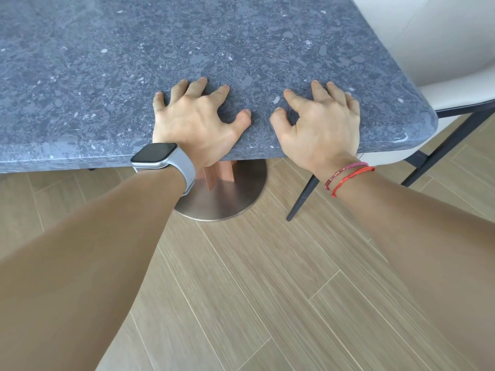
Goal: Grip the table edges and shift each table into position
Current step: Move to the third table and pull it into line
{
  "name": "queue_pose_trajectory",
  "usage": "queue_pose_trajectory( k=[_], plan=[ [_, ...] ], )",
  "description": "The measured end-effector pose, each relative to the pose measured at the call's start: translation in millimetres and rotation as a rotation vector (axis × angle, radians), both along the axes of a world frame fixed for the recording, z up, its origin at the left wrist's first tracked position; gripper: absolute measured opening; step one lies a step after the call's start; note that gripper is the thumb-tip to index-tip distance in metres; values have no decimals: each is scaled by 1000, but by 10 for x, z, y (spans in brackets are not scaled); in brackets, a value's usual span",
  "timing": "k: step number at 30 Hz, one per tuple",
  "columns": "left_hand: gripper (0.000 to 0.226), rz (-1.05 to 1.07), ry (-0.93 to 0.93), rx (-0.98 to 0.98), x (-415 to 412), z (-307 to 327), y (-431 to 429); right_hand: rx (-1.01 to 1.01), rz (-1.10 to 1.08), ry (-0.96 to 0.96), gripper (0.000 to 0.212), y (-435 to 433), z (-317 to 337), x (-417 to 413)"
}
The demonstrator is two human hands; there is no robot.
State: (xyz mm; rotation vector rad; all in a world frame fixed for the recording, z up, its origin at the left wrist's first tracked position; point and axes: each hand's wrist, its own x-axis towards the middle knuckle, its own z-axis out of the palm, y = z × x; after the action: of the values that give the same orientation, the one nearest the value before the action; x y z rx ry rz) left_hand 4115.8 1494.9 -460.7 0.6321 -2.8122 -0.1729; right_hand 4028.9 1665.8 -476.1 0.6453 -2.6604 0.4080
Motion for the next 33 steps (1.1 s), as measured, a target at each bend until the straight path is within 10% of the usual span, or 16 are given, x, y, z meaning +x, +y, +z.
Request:
queue_pose_trajectory(
  k=[13,33],
  plan=[
    [70,-101,-7,283,240,183,-109,69,70,-215,60,41,180,8],
    [79,210,42,92,1125,44,-1302,105,332,-107,83,-1399,148,835]
  ],
)
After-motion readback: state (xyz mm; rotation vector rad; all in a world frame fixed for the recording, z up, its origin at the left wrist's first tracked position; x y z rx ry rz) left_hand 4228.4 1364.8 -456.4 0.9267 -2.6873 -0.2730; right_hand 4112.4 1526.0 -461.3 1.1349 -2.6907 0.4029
